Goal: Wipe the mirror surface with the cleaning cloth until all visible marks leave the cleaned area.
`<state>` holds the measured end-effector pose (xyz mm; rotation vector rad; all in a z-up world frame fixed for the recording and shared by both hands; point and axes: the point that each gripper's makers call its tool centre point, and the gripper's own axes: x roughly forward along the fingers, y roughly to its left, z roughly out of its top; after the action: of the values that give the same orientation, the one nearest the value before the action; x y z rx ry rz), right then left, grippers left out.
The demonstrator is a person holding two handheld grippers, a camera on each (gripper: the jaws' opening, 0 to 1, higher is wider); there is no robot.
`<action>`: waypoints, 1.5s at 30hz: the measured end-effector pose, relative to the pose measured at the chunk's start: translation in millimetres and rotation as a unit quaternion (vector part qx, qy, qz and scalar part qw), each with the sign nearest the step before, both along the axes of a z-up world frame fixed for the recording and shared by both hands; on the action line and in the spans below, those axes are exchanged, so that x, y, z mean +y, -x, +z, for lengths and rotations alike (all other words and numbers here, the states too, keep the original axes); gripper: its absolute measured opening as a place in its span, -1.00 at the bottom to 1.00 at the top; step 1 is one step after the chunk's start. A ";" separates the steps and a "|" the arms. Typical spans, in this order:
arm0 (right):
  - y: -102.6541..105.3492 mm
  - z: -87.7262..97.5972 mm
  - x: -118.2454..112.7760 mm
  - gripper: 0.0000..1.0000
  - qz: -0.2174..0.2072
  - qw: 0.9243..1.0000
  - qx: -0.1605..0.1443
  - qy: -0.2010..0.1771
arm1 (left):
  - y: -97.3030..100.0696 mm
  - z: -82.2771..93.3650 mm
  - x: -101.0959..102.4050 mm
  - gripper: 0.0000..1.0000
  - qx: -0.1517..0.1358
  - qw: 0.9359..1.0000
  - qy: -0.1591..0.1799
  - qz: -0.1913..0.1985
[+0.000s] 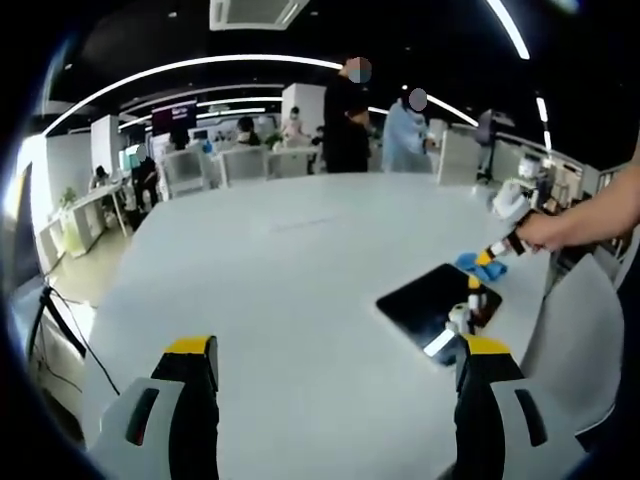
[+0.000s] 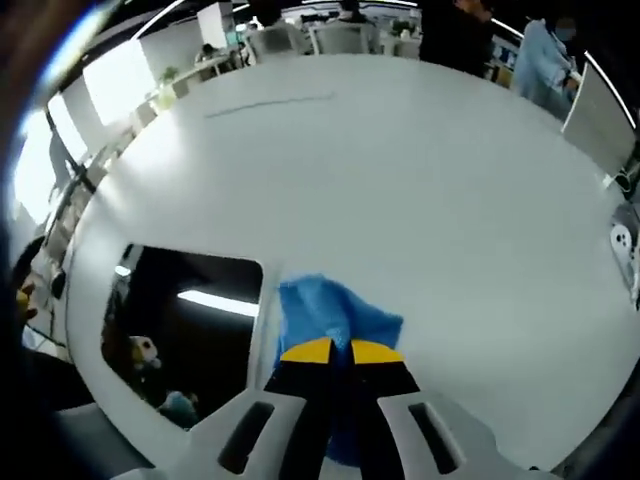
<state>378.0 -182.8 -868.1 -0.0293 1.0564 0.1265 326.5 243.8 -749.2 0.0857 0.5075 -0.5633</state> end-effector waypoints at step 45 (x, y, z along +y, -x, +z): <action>-24.1 27.5 60.9 -1.00 -0.023 0.995 0.014 -0.098 | 0.5 -4.6 12.5 0.99 0.004 1.000 0.009 0.005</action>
<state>402.2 -121.9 -840.6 0.1732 1.0675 0.1891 326.0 256.3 -753.8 0.0645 0.5109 -0.5588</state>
